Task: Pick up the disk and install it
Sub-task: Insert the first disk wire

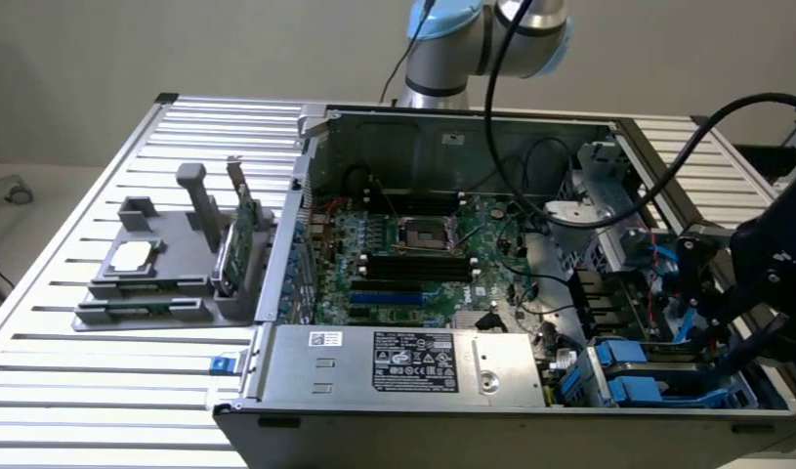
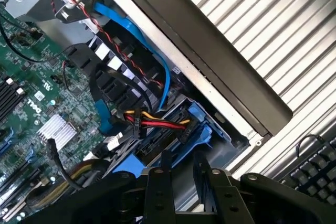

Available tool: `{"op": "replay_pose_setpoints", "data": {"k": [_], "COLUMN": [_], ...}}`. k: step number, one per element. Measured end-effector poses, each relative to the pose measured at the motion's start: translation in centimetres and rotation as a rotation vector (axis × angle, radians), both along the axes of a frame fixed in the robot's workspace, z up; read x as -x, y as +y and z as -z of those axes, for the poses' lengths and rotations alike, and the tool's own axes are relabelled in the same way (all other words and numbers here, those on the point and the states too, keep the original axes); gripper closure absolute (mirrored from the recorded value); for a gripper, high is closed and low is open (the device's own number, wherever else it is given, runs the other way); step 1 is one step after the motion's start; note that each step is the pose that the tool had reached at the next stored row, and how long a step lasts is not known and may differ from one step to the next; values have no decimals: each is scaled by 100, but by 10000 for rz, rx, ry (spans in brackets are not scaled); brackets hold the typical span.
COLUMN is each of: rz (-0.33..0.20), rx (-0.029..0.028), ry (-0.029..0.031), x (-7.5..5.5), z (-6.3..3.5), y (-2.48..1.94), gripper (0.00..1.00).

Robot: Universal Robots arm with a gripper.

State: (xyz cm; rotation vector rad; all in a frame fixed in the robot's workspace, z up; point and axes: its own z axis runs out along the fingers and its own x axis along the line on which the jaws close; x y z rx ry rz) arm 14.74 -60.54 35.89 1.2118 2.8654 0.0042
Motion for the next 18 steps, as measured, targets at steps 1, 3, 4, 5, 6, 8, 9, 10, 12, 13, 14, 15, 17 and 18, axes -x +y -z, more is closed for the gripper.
{"op": "replay_pose_setpoints", "data": {"k": [1, 3, 4, 5, 6, 8, 9, 10, 12, 13, 14, 15, 17, 18], "rz": [118, 368, 513, 670, 832, 1152, 1312, 1473, 1799, 1953, 2087, 2177, 2258, 2280], "rx": [-11, -38, -55, -77, -99, -144, -165, -186, -222, -233, -241, -251, -283, -298], "ry": [0, 0, 0, 0, 1, 1, 1, 1, 1, 0, -1, -1, 2, 3], "x": [0, 0, 0, 0, 0, 0, 0, 0, -1, -1, -1, -1, -4, -9], "z": [17, 49, 63, 77, 89, 114, 127, 139, 163, 169, 171, 172, 174, 174], "y": [0, 0, 0, 0, 0, 0, 0, 0, 0, 0, 0, 0, -1, 0], "gripper": [69, 69, 69, 69, 69, 69, 69, 69, 69, 69, 69, 69, 69, 69]}}
